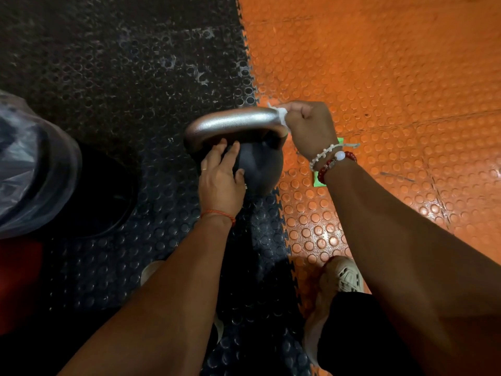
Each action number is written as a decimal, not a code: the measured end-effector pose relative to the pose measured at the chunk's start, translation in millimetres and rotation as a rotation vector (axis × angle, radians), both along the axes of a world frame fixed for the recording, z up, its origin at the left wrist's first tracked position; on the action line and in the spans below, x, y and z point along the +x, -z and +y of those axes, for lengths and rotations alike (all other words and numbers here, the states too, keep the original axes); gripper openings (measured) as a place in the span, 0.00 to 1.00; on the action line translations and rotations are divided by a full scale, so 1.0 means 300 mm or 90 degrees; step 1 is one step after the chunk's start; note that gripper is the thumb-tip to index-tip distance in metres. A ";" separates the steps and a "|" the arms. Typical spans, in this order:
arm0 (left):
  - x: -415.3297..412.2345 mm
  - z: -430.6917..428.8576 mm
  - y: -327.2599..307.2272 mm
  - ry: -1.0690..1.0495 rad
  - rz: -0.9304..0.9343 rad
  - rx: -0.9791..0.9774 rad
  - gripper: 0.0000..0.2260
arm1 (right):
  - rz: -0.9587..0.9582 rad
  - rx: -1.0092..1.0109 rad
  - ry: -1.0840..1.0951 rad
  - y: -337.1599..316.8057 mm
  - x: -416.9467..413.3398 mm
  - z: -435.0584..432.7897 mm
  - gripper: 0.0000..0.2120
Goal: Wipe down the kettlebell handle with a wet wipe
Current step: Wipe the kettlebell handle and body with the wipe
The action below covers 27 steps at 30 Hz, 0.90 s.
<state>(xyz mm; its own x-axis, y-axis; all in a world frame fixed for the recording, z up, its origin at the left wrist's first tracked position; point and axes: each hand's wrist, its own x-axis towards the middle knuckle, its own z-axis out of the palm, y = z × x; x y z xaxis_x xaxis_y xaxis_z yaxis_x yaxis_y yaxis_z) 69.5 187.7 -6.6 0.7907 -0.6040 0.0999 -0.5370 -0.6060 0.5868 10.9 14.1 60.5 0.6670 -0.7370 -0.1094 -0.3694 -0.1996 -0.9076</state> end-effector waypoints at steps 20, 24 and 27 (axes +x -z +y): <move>0.007 0.002 0.003 -0.002 0.013 0.005 0.24 | -0.080 0.010 0.004 0.003 -0.004 0.035 0.13; 0.007 0.002 -0.001 0.003 0.012 0.007 0.24 | -0.062 0.040 0.044 0.027 0.003 0.020 0.14; 0.005 0.003 0.003 0.003 0.012 0.004 0.24 | -0.071 0.042 0.045 0.024 0.009 0.029 0.13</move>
